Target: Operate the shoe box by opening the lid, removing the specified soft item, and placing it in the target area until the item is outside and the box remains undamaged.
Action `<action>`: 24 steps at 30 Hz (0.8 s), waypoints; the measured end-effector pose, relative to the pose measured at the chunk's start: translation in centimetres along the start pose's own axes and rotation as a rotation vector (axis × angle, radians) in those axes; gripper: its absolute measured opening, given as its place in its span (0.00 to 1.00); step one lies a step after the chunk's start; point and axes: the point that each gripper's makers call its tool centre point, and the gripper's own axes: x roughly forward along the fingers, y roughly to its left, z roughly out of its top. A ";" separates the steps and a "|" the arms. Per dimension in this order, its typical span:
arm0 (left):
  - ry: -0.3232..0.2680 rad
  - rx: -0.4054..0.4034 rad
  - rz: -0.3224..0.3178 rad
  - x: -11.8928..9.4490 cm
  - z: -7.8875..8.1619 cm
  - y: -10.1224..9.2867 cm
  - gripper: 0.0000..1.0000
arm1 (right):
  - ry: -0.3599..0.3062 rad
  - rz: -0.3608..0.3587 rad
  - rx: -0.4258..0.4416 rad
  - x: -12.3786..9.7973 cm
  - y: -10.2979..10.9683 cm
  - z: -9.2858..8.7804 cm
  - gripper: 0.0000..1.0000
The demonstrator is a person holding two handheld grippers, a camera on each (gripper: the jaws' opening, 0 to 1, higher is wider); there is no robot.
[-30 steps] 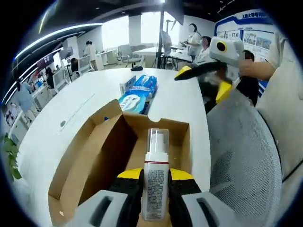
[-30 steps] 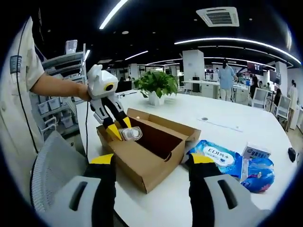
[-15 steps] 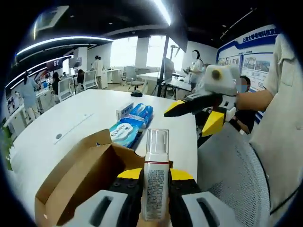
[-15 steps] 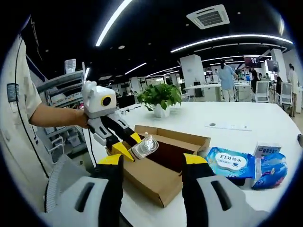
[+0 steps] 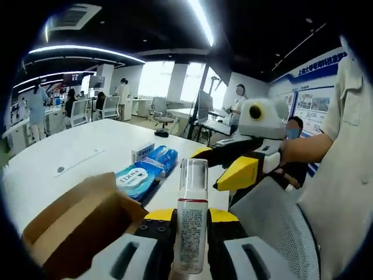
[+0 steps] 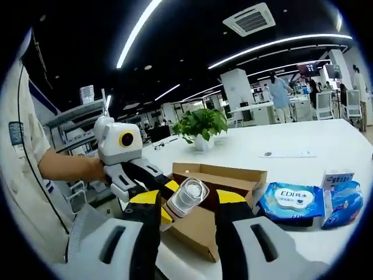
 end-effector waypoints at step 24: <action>-0.022 0.045 -0.027 -0.1 -0.5 -0.9 0.20 | 0.039 0.083 0.102 0.7 1.3 0.2 0.19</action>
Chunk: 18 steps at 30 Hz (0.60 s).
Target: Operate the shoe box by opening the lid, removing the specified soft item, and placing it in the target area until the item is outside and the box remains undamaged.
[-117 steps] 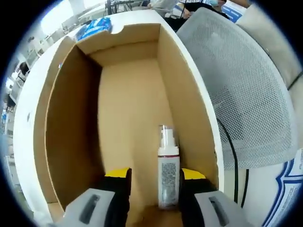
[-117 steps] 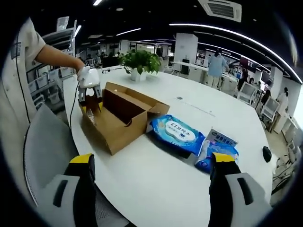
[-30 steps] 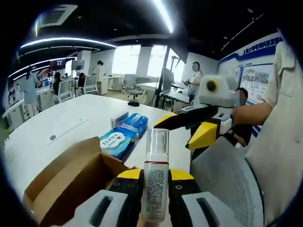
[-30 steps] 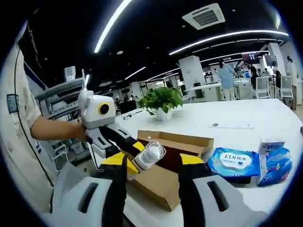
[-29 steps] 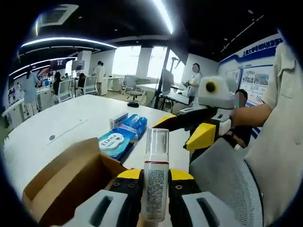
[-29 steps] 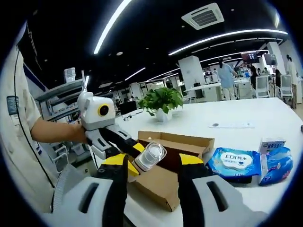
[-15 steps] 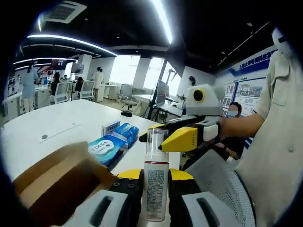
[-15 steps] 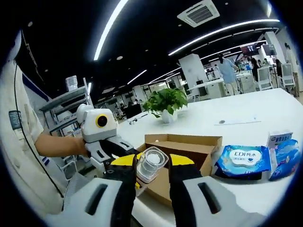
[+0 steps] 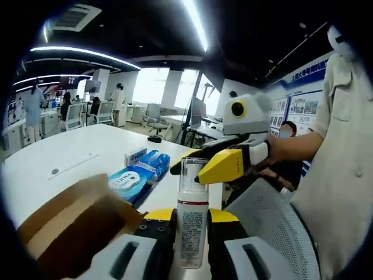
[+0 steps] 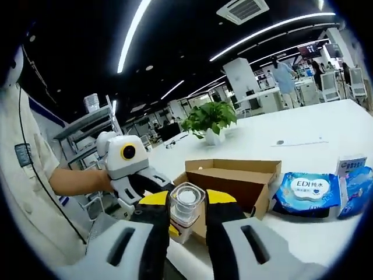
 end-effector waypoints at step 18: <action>0.043 0.092 0.136 -1.7 0.8 2.2 0.39 | 0.026 0.027 -0.089 1.5 -0.1 1.8 0.19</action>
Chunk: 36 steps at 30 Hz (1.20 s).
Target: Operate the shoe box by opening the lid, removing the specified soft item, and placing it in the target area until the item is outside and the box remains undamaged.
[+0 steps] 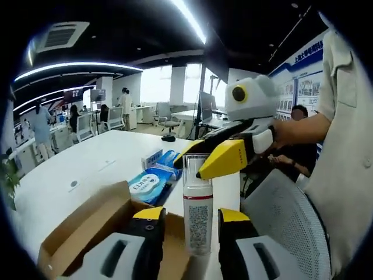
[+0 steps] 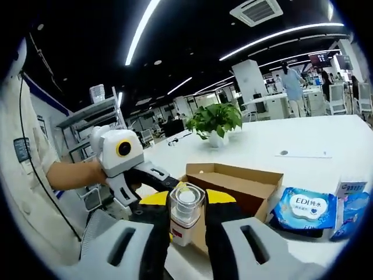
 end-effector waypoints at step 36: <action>0.048 -0.163 0.397 -9.7 -4.6 7.3 0.83 | 0.031 -0.130 -0.243 1.1 -13.4 6.2 0.19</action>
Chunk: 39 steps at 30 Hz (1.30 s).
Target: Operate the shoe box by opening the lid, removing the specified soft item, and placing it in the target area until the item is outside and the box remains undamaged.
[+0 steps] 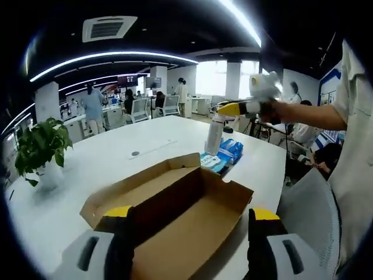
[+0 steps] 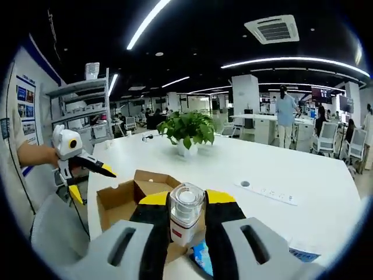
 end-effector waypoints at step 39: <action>0.076 -0.121 0.214 -3.0 -5.1 5.7 0.92 | 0.147 -0.209 -0.071 6.7 -14.5 -7.0 0.20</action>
